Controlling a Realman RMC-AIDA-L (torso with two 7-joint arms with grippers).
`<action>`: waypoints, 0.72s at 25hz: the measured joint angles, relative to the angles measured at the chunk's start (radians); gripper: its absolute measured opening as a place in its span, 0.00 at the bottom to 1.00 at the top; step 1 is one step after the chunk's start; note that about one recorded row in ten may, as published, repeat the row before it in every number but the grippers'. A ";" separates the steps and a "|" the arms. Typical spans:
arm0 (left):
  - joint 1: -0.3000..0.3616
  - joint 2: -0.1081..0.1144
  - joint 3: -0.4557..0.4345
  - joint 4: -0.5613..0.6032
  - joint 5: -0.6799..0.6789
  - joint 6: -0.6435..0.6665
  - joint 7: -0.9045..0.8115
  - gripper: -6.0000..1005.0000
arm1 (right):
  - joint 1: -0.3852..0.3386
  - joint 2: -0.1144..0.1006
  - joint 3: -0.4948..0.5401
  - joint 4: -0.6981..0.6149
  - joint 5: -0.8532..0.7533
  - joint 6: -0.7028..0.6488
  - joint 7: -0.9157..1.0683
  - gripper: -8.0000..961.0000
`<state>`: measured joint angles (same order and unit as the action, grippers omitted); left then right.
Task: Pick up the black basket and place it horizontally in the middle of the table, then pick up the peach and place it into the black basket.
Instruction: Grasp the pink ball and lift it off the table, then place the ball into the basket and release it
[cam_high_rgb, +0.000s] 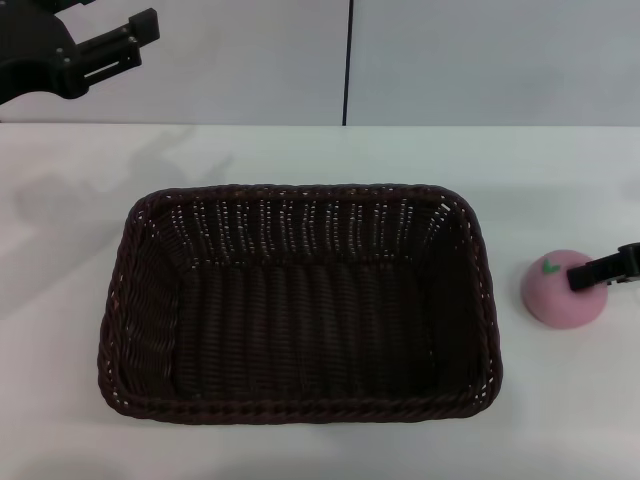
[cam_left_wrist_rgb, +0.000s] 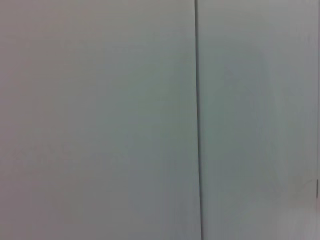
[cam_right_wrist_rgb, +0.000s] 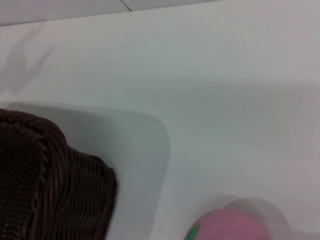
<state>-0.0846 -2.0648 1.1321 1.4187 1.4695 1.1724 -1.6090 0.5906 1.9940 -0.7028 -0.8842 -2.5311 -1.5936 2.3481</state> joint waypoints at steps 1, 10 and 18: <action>0.000 0.000 0.000 0.000 0.000 0.000 0.000 0.72 | -0.001 0.002 0.001 0.000 0.002 0.003 -0.004 0.42; 0.004 -0.002 0.001 -0.021 0.000 0.000 0.022 0.72 | -0.083 0.053 0.010 -0.342 0.118 -0.054 0.001 0.25; -0.004 -0.002 0.000 -0.065 -0.001 -0.002 0.026 0.72 | -0.080 0.077 -0.082 -0.658 0.356 -0.191 0.057 0.19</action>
<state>-0.0885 -2.0671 1.1320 1.3534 1.4687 1.1705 -1.5827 0.5101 2.0710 -0.7844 -1.5418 -2.1751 -1.7846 2.4050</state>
